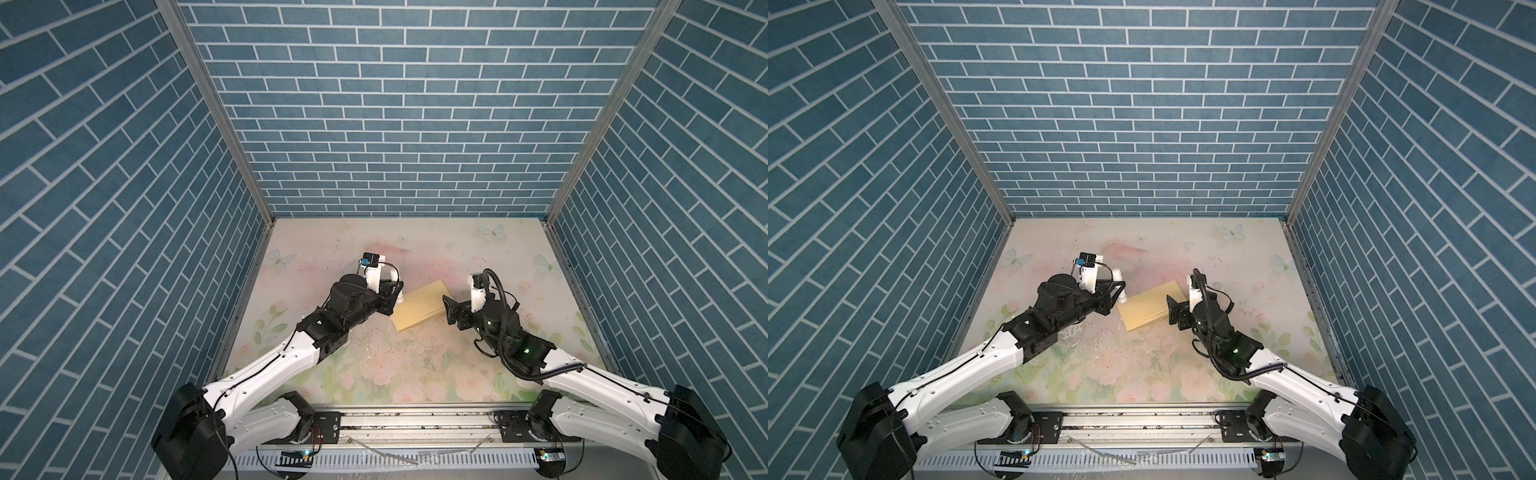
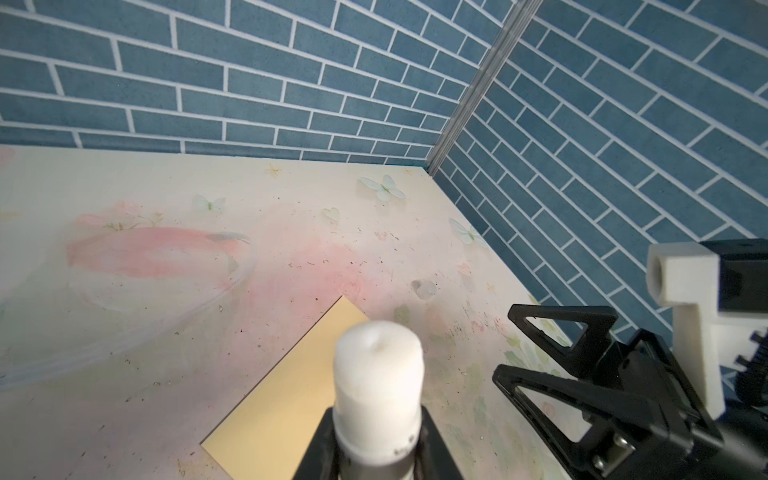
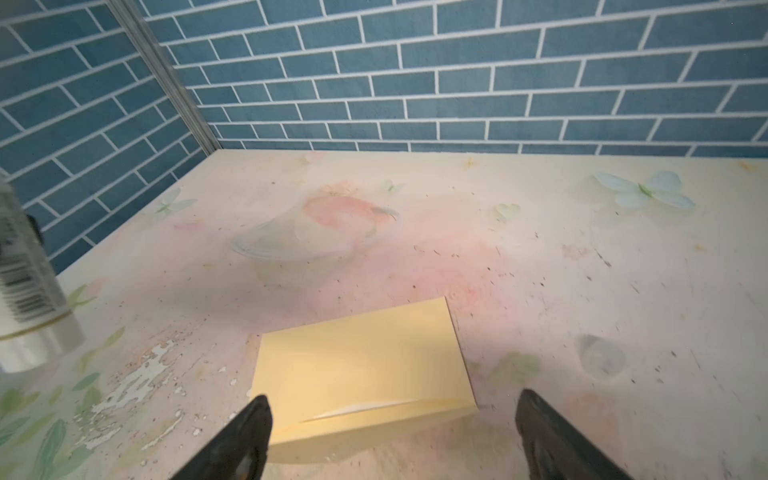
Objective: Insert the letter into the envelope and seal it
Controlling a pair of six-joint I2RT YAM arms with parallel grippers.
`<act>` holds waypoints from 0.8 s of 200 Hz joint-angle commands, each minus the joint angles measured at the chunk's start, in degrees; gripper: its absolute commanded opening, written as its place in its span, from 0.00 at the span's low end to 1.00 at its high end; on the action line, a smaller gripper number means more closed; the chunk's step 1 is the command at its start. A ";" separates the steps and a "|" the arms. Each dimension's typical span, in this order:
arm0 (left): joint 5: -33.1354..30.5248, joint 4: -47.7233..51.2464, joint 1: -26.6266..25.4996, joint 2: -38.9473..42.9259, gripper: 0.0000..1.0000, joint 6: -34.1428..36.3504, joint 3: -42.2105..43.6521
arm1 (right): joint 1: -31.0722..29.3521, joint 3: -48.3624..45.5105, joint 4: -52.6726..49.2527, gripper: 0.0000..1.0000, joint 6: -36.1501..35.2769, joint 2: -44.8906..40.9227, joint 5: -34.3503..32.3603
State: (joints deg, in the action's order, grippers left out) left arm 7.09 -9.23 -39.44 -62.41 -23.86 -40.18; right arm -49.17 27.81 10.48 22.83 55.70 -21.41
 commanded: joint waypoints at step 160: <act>3.06 -2.07 -0.13 0.79 0.00 7.51 4.05 | 0.21 11.61 -26.94 0.91 36.50 11.03 1.92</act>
State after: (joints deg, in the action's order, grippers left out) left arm 9.58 -10.17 -39.44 -61.63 -17.10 -36.62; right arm -49.10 35.00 -10.57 48.82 63.61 -20.56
